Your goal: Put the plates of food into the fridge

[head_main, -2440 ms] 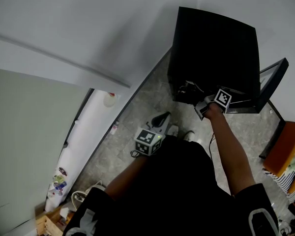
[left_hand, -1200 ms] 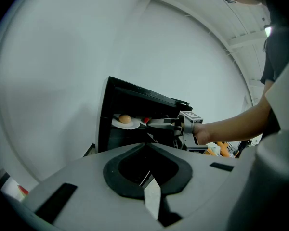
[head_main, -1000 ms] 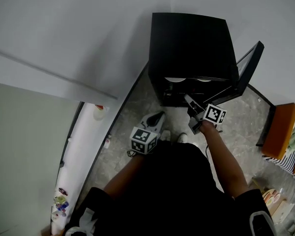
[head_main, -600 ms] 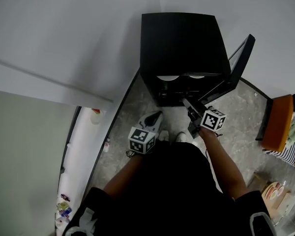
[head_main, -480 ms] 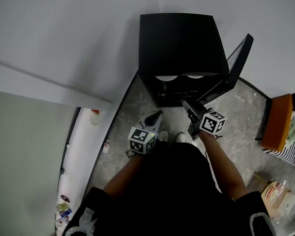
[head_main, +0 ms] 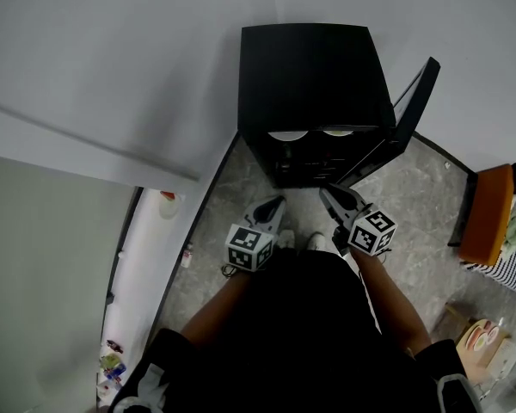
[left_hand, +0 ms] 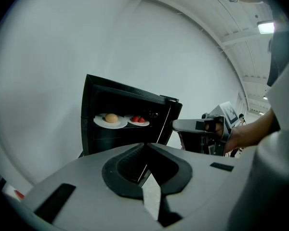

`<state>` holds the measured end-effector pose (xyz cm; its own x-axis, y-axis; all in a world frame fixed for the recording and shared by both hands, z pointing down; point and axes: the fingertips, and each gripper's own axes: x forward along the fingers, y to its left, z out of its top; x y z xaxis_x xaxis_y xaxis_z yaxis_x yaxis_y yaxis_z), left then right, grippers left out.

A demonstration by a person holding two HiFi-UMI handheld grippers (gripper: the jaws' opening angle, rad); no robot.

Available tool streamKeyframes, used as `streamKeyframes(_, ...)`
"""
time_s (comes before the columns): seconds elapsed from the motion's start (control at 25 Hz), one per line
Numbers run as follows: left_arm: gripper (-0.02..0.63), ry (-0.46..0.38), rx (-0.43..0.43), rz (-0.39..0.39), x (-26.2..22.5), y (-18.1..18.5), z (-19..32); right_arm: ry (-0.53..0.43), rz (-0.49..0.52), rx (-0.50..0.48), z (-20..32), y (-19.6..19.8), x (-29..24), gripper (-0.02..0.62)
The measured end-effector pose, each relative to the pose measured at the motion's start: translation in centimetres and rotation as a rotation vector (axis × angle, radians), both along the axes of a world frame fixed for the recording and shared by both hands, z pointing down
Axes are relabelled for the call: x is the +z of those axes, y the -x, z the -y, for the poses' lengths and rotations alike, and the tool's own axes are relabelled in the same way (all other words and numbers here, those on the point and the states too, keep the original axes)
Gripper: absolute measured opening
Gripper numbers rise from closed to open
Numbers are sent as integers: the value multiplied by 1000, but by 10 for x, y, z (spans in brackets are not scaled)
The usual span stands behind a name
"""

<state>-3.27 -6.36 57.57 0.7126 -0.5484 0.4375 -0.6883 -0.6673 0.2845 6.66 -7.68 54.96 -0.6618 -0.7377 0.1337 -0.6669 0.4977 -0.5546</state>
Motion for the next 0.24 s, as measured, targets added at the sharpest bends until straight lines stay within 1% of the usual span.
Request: streamKeyframes(0.24,23,-14,9,-4,-3,-8,-2,-68,-88,-46,-15,0,-8,49)
